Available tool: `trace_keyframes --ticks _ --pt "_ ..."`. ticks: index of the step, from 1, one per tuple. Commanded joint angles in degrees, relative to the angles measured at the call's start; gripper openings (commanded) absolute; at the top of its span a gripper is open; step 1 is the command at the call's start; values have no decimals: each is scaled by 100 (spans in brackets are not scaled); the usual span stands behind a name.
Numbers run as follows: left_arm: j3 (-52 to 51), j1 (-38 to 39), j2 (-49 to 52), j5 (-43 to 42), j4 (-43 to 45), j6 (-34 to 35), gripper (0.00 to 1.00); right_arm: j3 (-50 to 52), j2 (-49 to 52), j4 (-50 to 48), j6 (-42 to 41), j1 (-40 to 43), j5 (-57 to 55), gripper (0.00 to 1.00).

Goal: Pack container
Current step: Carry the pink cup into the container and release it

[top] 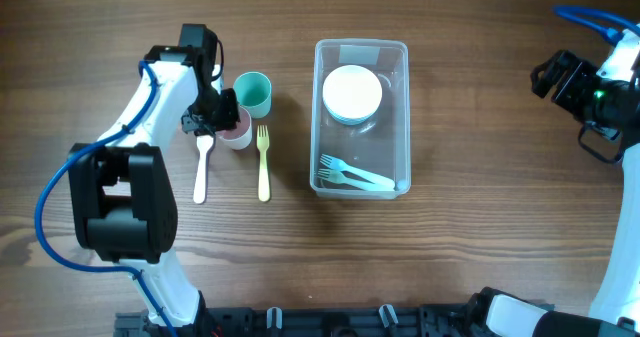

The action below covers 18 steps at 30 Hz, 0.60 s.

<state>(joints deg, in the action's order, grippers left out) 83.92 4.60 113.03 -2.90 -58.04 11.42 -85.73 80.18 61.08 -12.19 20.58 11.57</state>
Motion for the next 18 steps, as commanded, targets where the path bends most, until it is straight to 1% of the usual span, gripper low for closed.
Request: trace_keyframes --ticks 1,2,3,5,6,9,12,18 --pt "162 0 -181 -48 -2 -9 21 26 28 -4 -66 7 13 100" --pt "162 2 -190 -48 -9 -11 9 26 28 -2 -66 7 13 100" --pt "162 2 -208 -48 -9 -11 7 26 28 -4 -66 7 13 100" --pt "162 2 -240 -48 -9 -9 6 26 28 -4 -66 7 11 100" --pt "162 2 -260 -48 -17 -9 4 26 28 -2 -66 7 13 100" --pt "162 2 -337 -48 -101 -9 4 26 28 -4 -68 7 13 100" --pt "162 2 -629 -50 -251 -9 4 26 28 -4 -66 7 13 100" --pt "162 197 -2015 -199 -562 -4 4 26 28 -4 -66 7 13 100"
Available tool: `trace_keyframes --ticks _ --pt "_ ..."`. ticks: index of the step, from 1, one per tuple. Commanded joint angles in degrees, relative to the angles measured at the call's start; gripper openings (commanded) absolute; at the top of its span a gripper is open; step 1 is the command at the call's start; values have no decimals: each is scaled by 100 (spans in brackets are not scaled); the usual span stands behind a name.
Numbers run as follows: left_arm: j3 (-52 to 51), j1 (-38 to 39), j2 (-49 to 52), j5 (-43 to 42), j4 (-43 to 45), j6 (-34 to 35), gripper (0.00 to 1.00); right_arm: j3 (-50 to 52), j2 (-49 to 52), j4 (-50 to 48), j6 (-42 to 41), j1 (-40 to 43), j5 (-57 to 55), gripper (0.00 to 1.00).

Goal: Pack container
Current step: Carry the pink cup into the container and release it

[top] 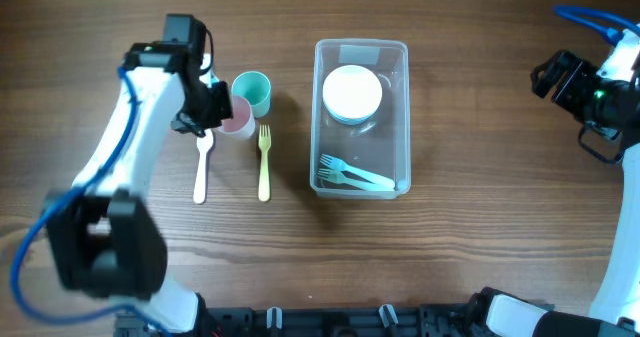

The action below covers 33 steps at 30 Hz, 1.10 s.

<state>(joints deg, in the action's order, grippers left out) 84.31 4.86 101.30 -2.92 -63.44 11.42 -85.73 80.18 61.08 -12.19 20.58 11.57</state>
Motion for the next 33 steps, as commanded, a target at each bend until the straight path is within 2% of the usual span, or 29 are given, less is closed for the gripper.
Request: trace_keyframes --ticks 1,4,6,10,13,21,29,33 --pt "125 295 -1139 -280 28 -2 4 26 28 -4 -66 7 13 100" --pt "155 892 -1816 -326 216 146 4 26 28 -4 -66 7 13 100" --pt "295 1480 -1917 -306 236 275 4 26 28 -4 -66 7 13 100" --pt "492 2472 -1528 -262 350 278 4 26 28 -4 -66 7 13 100" --pt "507 2887 -986 -214 544 267 4 26 28 -4 -66 7 13 100" --pt "507 3248 691 -44 1259 101 4 26 28 -4 -66 7 13 100" --pt "507 3248 1178 240 1700 -210 14 26 28 -4 -68 7 13 100" --pt "577 3248 1185 256 1794 -201 13 26 28 -4 -66 7 13 100"
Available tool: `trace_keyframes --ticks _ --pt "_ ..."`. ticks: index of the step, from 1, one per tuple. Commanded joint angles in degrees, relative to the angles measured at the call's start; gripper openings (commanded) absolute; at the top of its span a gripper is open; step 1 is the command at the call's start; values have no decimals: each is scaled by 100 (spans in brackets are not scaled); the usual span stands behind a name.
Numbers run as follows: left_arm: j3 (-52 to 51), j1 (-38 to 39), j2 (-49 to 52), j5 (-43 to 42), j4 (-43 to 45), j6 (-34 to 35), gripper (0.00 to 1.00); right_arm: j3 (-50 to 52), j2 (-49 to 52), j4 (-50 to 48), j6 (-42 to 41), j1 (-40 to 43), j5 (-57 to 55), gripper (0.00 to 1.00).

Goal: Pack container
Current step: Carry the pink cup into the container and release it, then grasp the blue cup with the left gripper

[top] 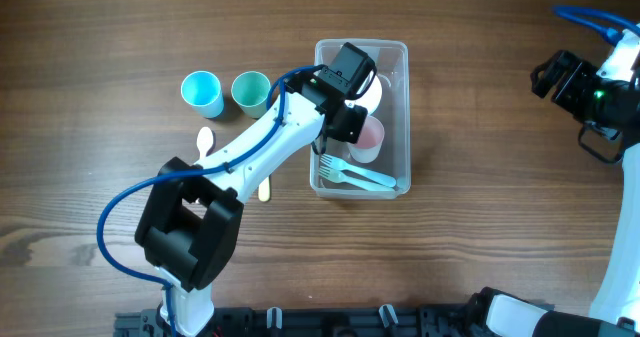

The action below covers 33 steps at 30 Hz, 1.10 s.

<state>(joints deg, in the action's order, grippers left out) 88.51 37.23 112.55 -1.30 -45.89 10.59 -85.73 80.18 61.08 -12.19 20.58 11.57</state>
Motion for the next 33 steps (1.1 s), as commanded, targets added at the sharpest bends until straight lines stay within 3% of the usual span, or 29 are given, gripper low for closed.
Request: trace_keyframes --ticks 1,5,8,10,12,15,19,24,33 --pt "245 11 59 96 -9 -118 13 26 28 -2 -68 7 13 100" --pt "1051 15 55 162 -632 -120 14 26 28 -2 -66 7 13 100" --pt "1738 15 -7 461 -1189 -118 21 26 28 -2 -66 7 13 100" --pt "2293 -46 -83 833 -1711 -120 40 26 28 -4 -63 7 13 100" --pt "2706 -262 -177 1036 -2122 -116 43 26 28 -4 -66 7 11 100" --pt "2846 -1069 -295 909 -2345 131 56 26 28 -4 -68 7 13 100" --pt "2844 -2500 -57 31 -2605 234 56 26 28 -4 -66 7 13 100" --pt "2839 -3818 376 -81 -2837 308 57 26 28 -4 -68 7 13 100" --pt "2769 -4041 1576 -61 -2833 170 53 26 28 -2 -66 7 13 100"
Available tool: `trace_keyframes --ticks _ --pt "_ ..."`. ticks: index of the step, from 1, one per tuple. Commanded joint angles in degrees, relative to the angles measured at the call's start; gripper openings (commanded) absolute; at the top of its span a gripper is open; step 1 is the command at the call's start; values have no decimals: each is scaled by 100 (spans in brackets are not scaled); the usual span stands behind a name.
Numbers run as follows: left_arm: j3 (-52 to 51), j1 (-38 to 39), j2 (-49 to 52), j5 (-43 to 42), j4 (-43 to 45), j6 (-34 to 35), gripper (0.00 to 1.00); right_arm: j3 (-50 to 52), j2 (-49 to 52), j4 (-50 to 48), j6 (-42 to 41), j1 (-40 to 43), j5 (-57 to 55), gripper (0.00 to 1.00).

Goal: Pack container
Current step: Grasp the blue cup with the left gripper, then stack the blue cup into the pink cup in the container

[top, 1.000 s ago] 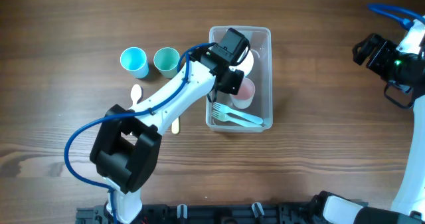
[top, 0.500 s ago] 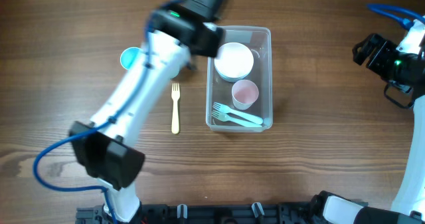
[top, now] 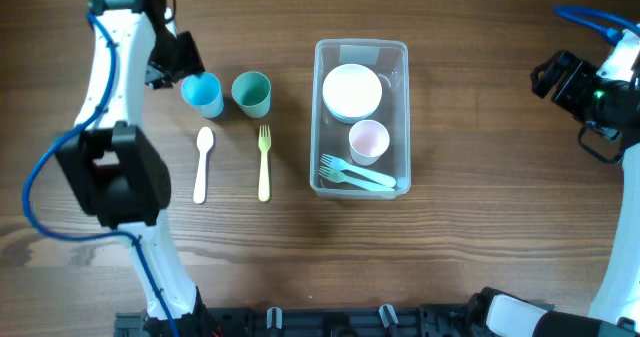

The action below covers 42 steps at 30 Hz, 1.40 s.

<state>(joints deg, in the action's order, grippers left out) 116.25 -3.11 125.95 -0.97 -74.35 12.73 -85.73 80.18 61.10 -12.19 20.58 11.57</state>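
A clear plastic container (top: pixel 316 117) stands mid-table and holds a white bowl (top: pixel 352 90), a pink cup (top: pixel 368 141) and pale forks (top: pixel 356 175). Left of it, a blue cup (top: pixel 204 95) and a teal cup (top: pixel 251 93) stand upright. Below them lie a white spoon (top: pixel 202 163) and a yellow-green fork (top: pixel 264 163). My left gripper (top: pixel 186 74) sits at the blue cup's upper-left rim and looks open. The right gripper (top: pixel 560 77) hangs at the far right, away from everything, and its jaws are not readable.
The left arm's base (top: pixel 112 177) stands left of the spoon. The right arm's blue cable (top: pixel 590 17) loops at the top right. The tabletop is dark wood.
The left gripper has let go of the pink cup, which now stands in the container. The gripper has moved from the container to the blue cup on the far left.
The left gripper was first at the pink cup beside the teal cup, covering the blue cup. Then it held the pink cup over the container. Now the pink cup stands inside, and the gripper is at the blue cup. The right arm never moved.
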Motion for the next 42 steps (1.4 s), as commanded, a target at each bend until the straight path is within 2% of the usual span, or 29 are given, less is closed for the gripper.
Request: trace_keyframes --ticks 1,5,7,9,13,17,23,27,32,35,37,42 --pt "-4 -7 273 -92 22 -28 52 26 28 -7 -63 7 13 100" --pt "-4 -13 435 -90 44 -31 53 26 28 -4 -66 7 11 100" --pt "-4 -13 505 -87 70 -31 46 26 28 -7 -66 7 13 100" --pt "-4 -13 522 -92 107 -28 34 26 28 -7 -63 7 13 100" --pt "-4 -17 566 59 98 -31 36 26 28 -7 -63 7 13 100" --pt "-4 -17 651 57 98 -28 30 26 28 -7 -66 7 13 100" --pt "-4 -15 693 57 -11 -31 4 26 28 -7 -63 7 13 100" --pt "4 -11 529 55 -142 -33 4 26 28 -4 -68 7 11 100" --pt "358 116 -496 33 -407 -57 4 26 28 -4 -66 7 13 100" --pt "564 664 -1305 -114 -662 -323 4 26 28 -7 -66 7 13 100" --pt "564 1338 -1808 -92 -638 -389 4 26 28 -7 -66 7 13 100" --pt "544 3003 -2031 -94 -378 -1067 4 26 28 -4 -66 7 13 100"
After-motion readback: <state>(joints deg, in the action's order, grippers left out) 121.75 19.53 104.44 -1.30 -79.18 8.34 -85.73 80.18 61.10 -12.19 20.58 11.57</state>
